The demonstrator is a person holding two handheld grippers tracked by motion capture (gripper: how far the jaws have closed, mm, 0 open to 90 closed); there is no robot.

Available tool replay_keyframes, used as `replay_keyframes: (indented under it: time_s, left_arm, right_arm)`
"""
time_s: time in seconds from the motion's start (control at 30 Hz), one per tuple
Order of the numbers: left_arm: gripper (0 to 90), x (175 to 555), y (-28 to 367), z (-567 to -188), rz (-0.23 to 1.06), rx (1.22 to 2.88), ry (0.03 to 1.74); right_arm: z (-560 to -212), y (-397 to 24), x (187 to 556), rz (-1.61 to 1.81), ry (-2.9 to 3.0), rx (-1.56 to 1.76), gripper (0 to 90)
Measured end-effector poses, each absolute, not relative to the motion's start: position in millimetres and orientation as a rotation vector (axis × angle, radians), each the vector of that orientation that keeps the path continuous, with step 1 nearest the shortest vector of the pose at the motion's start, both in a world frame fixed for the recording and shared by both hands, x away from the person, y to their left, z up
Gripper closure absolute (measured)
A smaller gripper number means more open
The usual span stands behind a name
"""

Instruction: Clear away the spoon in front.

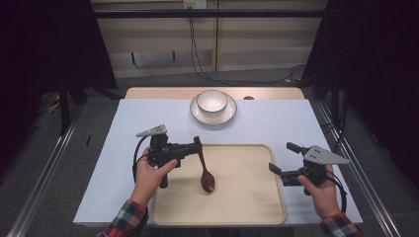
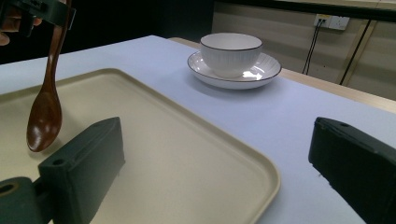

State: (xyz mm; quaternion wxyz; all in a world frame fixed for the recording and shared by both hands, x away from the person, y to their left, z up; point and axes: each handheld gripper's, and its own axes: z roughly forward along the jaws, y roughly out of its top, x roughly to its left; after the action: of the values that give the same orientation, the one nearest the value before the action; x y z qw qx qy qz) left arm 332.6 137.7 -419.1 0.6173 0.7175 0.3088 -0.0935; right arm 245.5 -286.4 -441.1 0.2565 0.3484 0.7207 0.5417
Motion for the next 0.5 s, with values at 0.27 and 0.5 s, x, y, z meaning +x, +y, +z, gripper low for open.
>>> replay_keyframes:
  time_s: [0.27,0.5]
  left_arm:
    - [84.0,332.4,137.4,-427.3,-0.219,1.665,0.715]
    - [83.8,331.6,135.3,-430.6,-0.234,1.653,0.712]
  right_arm:
    - [-441.4,-286.0,245.7,1.462,1.958,0.945,3.2]
    - [-441.7,-285.7,246.2,1.461,1.96,0.943,3.2]
